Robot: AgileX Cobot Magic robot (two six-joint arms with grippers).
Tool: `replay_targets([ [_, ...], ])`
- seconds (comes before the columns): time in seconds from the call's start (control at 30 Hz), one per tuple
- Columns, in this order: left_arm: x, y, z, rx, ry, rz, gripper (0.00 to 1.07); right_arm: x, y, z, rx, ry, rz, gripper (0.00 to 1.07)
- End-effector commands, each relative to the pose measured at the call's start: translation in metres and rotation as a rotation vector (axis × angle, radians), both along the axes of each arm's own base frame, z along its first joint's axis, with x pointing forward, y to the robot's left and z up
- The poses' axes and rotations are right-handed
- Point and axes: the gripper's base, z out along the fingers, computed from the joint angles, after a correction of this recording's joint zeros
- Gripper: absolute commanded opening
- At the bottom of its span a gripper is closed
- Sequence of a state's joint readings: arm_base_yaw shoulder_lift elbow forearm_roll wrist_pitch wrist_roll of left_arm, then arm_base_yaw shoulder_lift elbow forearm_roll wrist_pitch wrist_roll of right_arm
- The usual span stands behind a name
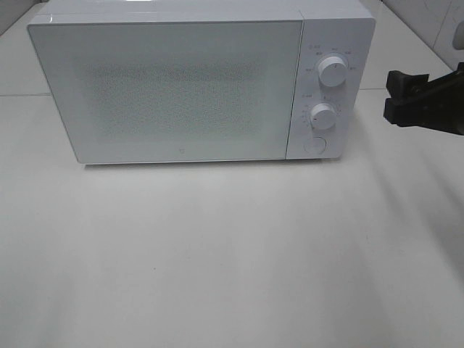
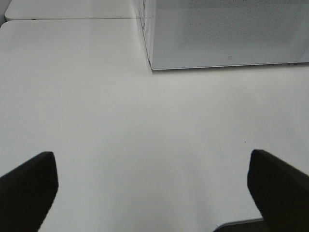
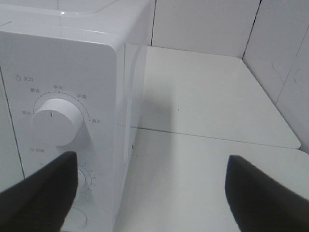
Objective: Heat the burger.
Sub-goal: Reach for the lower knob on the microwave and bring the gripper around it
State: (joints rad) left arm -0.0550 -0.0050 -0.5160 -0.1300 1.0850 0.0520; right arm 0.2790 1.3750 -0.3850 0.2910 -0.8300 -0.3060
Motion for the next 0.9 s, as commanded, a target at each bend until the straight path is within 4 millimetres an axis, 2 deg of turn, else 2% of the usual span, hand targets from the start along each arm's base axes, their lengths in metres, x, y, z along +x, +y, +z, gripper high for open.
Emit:
replay_targets([
  [0.03, -0.002, 0.000, 0.001, 0.000, -0.031, 0.004, 1.01, 0.001, 0.010, -0.001, -0.017, -0.062, -0.013, 0.74],
  [0.17, -0.002, 0.000, 0.001, 0.000, -0.031, 0.004, 1.01, 0.001, 0.021, -0.009, 0.003, -0.048, -0.025, 0.74],
  [0.23, -0.002, 0.000, 0.001, 0.000, -0.031, 0.004, 1.01, -0.002, 0.035, -0.024, -0.003, 0.003, -0.058, 0.74],
  [0.5, -0.002, 0.000, 0.001, 0.000, -0.031, 0.004, 1.01, -0.008, 0.053, -0.045, -0.068, 0.007, -0.097, 0.74],
  [0.9, -0.002, 0.000, 0.001, -0.001, -0.031, 0.004, 1.01, 0.004, 0.064, -0.056, -0.038, -0.031, -0.088, 0.78],
])
